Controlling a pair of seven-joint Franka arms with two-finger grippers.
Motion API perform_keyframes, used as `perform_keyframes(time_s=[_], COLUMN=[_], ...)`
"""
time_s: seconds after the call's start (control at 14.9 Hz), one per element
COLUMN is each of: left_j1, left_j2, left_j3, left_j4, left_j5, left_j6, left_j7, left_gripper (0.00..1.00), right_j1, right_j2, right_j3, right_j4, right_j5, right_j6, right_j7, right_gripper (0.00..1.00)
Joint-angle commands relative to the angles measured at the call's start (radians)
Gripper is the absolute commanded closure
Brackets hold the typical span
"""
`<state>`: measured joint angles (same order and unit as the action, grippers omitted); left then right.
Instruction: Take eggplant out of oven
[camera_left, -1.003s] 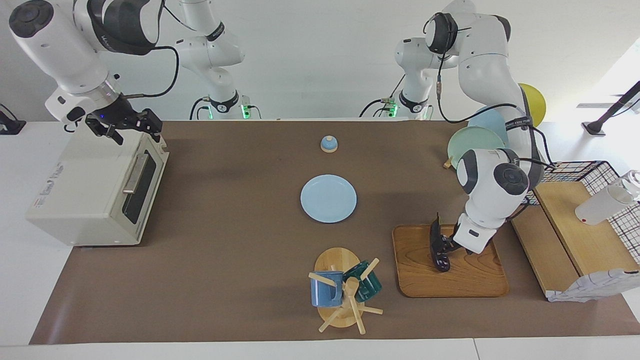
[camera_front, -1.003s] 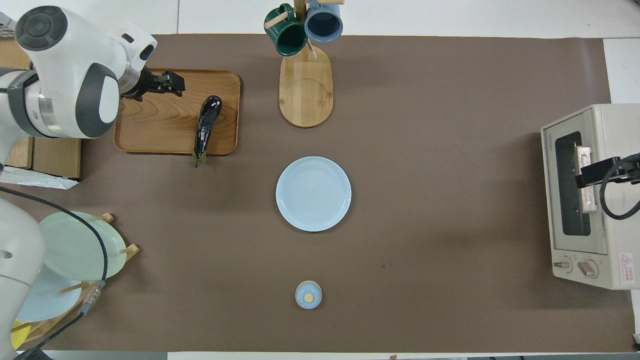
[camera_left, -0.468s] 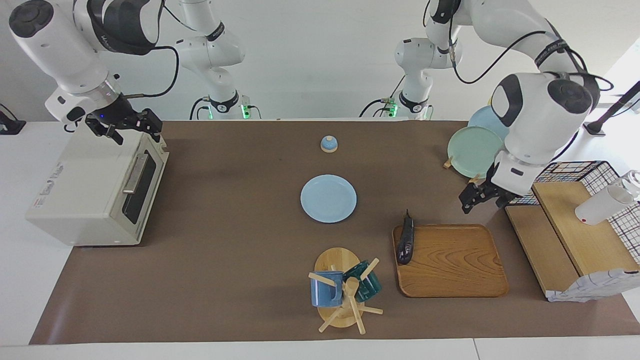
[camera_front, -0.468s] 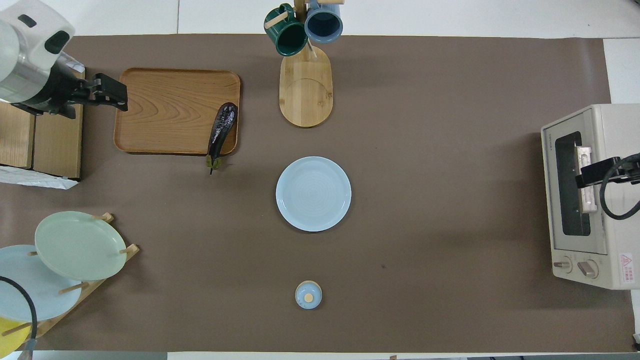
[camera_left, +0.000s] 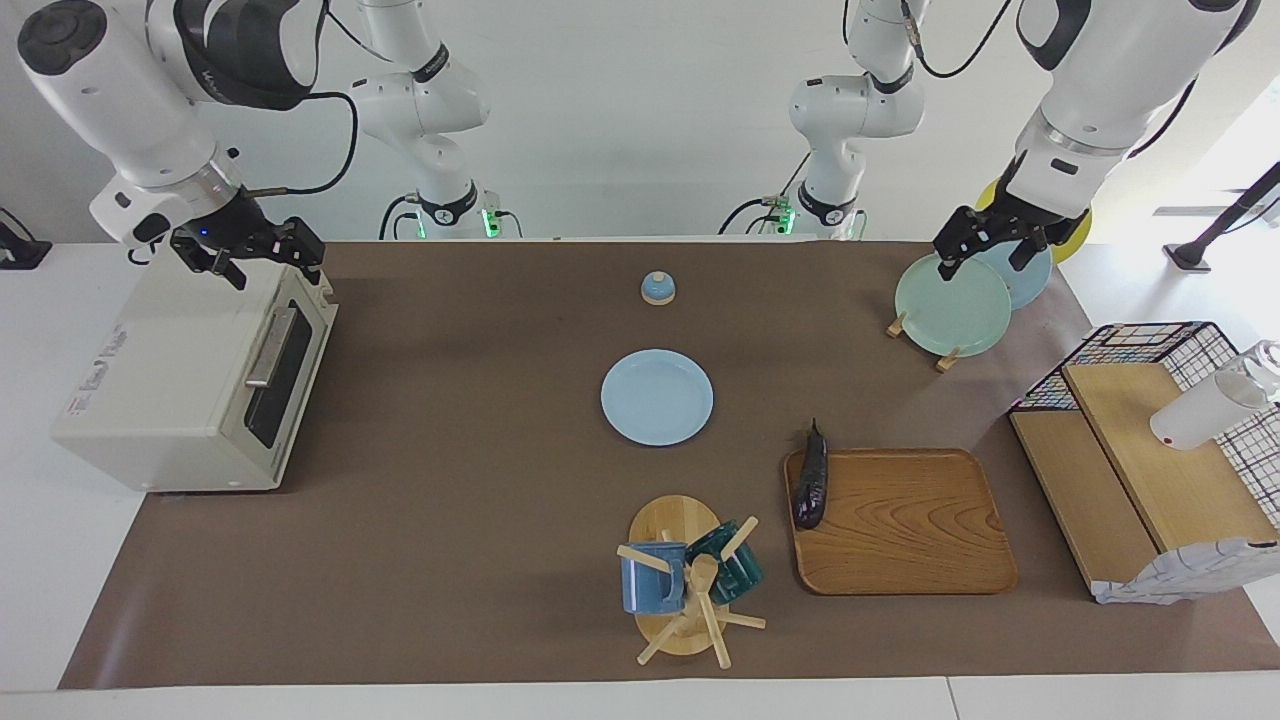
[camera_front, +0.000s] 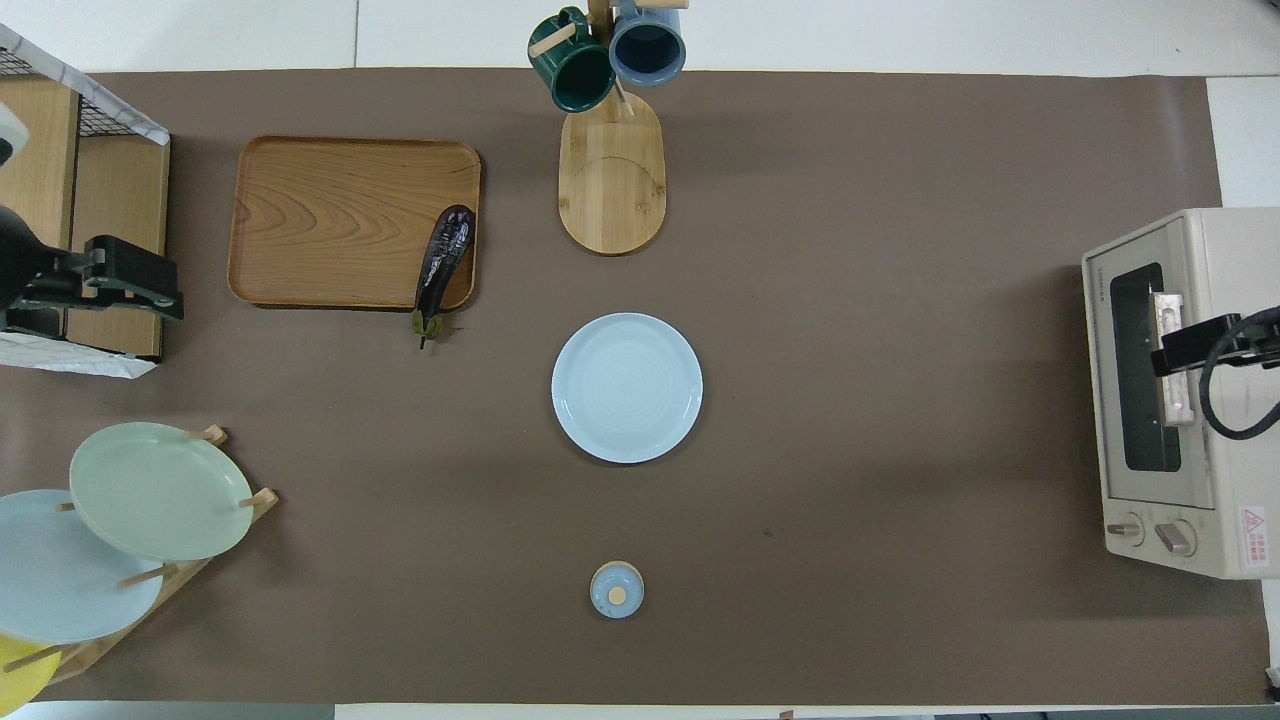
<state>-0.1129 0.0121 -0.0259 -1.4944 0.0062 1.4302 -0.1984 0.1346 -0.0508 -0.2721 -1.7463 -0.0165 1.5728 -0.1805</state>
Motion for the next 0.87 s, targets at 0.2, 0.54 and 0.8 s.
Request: perform_keyframes(time_s=[0.2,0.54,0.8], left_j1=[-0.005,-0.007,0.001], left_j2=[-0.09,-0.074,-0.075], left_j3=[-0.002,0.001,0.0], left_j4=[-0.17,-0.127,-0.132], left_j5=[-0.008,-0.045,-0.043], left_j6=[0.094,0.115,0.079], left_j7=[0.008,0.001,0.002], left_gripper=[0.0,0.0,0.0], right_j1=[-0.009,-0.009,-0.007], right_j2=[-0.018,-0.021,-0.038], right_j3=[0.007,0.007,0.008], right_j4=[-0.016,-0.018,-0.007], right_j5=[0.027,0.027,0.027], right_j6=[-0.007,-0.016,-0.014], right_j7=[0.016,0.016,0.022], right_gripper=[0.0,0.0,0.0])
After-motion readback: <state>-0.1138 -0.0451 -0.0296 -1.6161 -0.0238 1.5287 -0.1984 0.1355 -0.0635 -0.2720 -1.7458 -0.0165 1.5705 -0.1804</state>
